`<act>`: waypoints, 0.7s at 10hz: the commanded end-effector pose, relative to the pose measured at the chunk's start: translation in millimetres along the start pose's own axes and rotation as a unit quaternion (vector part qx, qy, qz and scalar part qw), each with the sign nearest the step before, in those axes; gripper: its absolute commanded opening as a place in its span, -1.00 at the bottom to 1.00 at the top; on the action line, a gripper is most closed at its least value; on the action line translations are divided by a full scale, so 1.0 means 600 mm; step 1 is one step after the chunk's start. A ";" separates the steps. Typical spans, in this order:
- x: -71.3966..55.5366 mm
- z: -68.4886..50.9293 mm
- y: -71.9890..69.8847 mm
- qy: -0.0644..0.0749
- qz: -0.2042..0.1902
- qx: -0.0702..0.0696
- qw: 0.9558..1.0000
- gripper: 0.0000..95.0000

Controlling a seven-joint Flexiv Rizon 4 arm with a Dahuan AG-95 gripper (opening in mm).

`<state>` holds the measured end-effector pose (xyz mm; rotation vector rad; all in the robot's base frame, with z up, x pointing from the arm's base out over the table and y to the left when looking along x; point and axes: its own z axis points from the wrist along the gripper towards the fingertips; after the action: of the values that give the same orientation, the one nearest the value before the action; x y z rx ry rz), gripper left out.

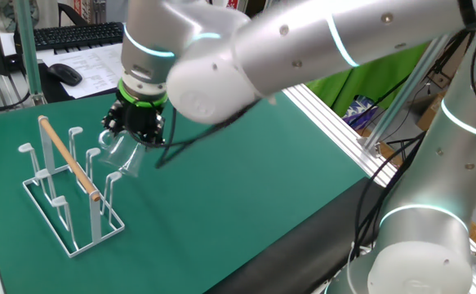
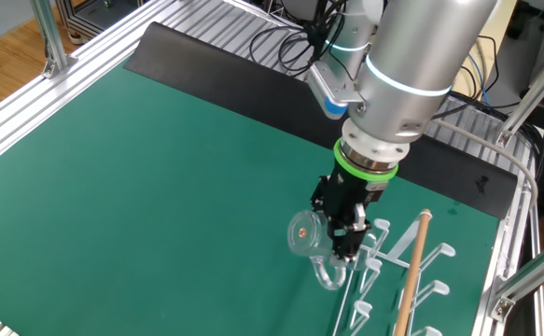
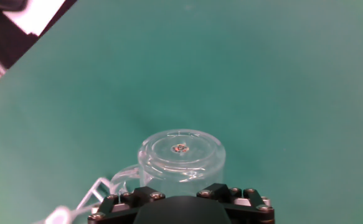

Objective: Put the cup on the cup rack

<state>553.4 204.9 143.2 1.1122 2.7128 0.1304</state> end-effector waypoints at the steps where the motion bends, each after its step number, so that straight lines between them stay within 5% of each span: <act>1: 0.003 0.002 -0.003 0.000 -0.001 -0.003 1.000 -1.00; 7: 0.005 0.001 -0.002 -0.002 -0.006 0.000 1.000 -1.00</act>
<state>552.0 205.1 141.7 1.0936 2.7107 0.1219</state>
